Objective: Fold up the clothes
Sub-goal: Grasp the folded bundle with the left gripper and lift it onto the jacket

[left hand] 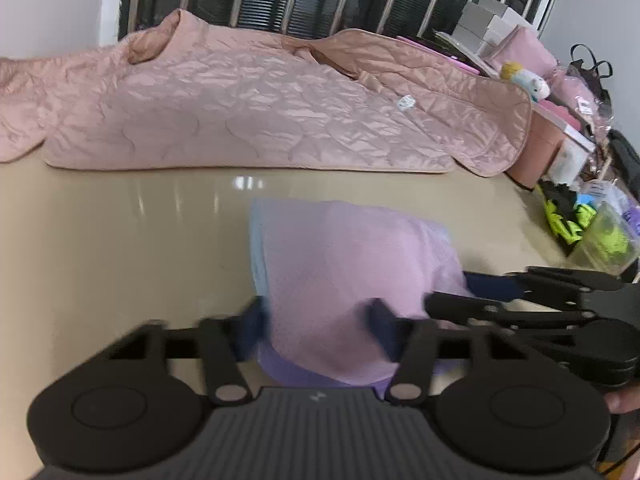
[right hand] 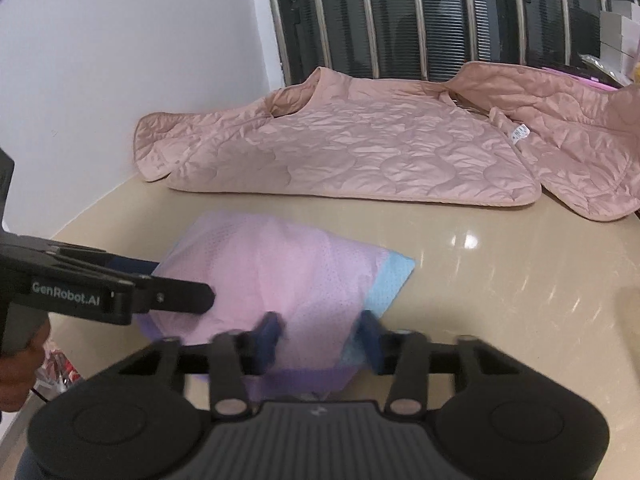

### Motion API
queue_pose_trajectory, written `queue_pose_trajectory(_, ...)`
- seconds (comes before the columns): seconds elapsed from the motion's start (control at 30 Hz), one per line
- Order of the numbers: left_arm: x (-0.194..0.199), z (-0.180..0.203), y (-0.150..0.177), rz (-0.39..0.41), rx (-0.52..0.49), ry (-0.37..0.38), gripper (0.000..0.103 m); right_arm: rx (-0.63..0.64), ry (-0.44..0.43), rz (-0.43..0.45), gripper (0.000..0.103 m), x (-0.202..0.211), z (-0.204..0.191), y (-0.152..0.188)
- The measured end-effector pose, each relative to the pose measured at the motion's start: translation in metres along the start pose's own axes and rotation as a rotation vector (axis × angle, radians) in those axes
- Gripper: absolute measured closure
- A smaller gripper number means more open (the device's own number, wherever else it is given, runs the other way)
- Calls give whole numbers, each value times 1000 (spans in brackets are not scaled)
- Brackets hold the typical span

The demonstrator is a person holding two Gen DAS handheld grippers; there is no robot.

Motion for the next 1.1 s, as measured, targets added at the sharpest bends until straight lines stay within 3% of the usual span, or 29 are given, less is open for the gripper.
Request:
queue_pose_trajectory(0.03, 0, -1, 1, -2, 26, 18, 75, -4, -9, -3, 82, 0, -2, 0)
queue_pose_trajectory(0.07, 0, -1, 2, -3, 52, 33, 77, -4, -13, -5, 86, 0, -5, 0)
queue_pose_trajectory(0.2, 4, -4, 3, 25, 103, 52, 86, -13, 9, 12, 90, 2, -11, 1)
queue_pose_trajectory(0.4, 14, 0, -4, 57, 84, 64, 88, -56, 2, 66, 91, 17, -10, -5)
queue_pose_trajectory(0.6, 25, 10, -24, 136, 66, 90, 88, 1, 28, 125, 91, 31, -14, -28)
queue_pose_trajectory(0.87, 21, 33, -72, 231, 0, 123, 88, 47, 93, 214, 91, 38, 5, -68)
queue_pose_trajectory(1.1, -5, 49, -127, 294, -20, 134, 88, 69, 170, 277, 91, 22, 31, -119)
Point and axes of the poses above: each gripper's, at about its wrist camera, not at the fingertips, and x roughly against the way its jaws point, z to its right, y to its underside, the point moved 1 cm from there along -x, roughly the way its jaws point, and after that the axes turned 5 degrees about z, right-handed, at the moved point
